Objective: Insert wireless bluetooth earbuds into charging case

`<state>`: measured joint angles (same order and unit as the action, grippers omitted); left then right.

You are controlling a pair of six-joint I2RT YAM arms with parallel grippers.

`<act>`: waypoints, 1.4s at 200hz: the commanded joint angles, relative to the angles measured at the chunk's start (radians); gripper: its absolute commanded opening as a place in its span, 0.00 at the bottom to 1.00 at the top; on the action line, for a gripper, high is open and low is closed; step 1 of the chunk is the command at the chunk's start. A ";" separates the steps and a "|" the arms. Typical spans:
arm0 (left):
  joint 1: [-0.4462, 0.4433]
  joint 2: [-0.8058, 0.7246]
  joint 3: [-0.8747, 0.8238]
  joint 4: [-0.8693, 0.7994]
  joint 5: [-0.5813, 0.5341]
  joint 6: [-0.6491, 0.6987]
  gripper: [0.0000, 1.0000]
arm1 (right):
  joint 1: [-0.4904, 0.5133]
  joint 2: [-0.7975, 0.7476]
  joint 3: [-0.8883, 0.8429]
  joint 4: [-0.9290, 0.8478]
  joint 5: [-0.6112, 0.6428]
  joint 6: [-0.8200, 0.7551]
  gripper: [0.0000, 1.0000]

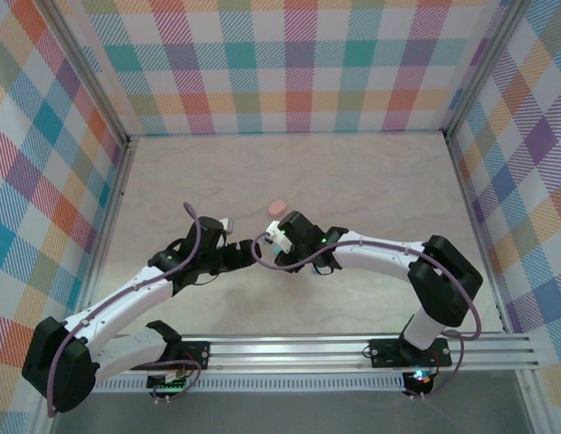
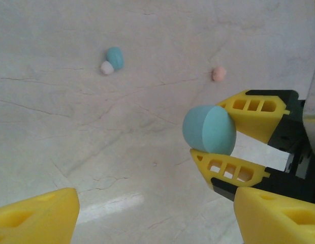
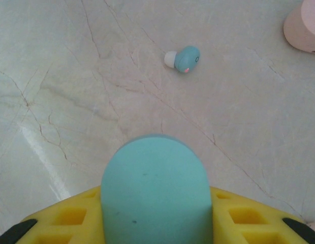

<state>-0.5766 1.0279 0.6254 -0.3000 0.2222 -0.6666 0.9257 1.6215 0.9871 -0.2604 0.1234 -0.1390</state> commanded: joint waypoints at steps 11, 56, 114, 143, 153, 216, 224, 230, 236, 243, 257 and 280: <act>0.019 0.013 0.031 0.077 0.094 -0.044 0.78 | 0.006 -0.061 -0.034 0.024 -0.005 0.011 0.30; 0.020 0.035 0.017 0.183 0.132 -0.089 0.76 | 0.006 -0.109 -0.035 0.024 -0.018 -0.002 0.31; 0.020 0.067 0.021 0.255 0.185 -0.139 0.72 | 0.001 -0.158 -0.060 0.052 -0.053 -0.017 0.32; 0.020 0.097 0.018 0.323 0.215 -0.177 0.71 | -0.010 -0.171 -0.067 0.059 -0.092 -0.026 0.32; 0.019 0.108 0.017 0.342 0.229 -0.184 0.71 | -0.013 -0.176 -0.067 0.062 -0.104 -0.027 0.32; 0.020 0.171 0.005 0.429 0.293 -0.226 0.66 | -0.016 -0.226 -0.055 0.061 -0.220 -0.055 0.32; 0.020 0.179 0.001 0.458 0.308 -0.239 0.65 | -0.016 -0.230 -0.050 0.058 -0.239 -0.061 0.32; 0.020 0.189 0.000 0.477 0.320 -0.249 0.65 | -0.016 -0.230 -0.044 0.053 -0.252 -0.066 0.32; 0.019 0.198 0.002 0.490 0.334 -0.256 0.64 | -0.016 -0.230 -0.037 0.047 -0.261 -0.069 0.32; 0.020 0.209 0.004 0.504 0.352 -0.264 0.63 | -0.017 -0.229 -0.028 0.040 -0.266 -0.072 0.32; 0.019 0.222 0.009 0.521 0.384 -0.272 0.61 | -0.016 -0.226 -0.012 0.028 -0.266 -0.082 0.32; 0.021 0.215 0.011 0.521 0.413 -0.274 0.56 | -0.017 -0.221 0.001 0.021 -0.266 -0.101 0.32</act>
<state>-0.5648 1.2484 0.6254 0.1684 0.5644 -0.9234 0.9047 1.4059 0.9455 -0.2291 -0.1032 -0.2001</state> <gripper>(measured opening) 0.576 0.415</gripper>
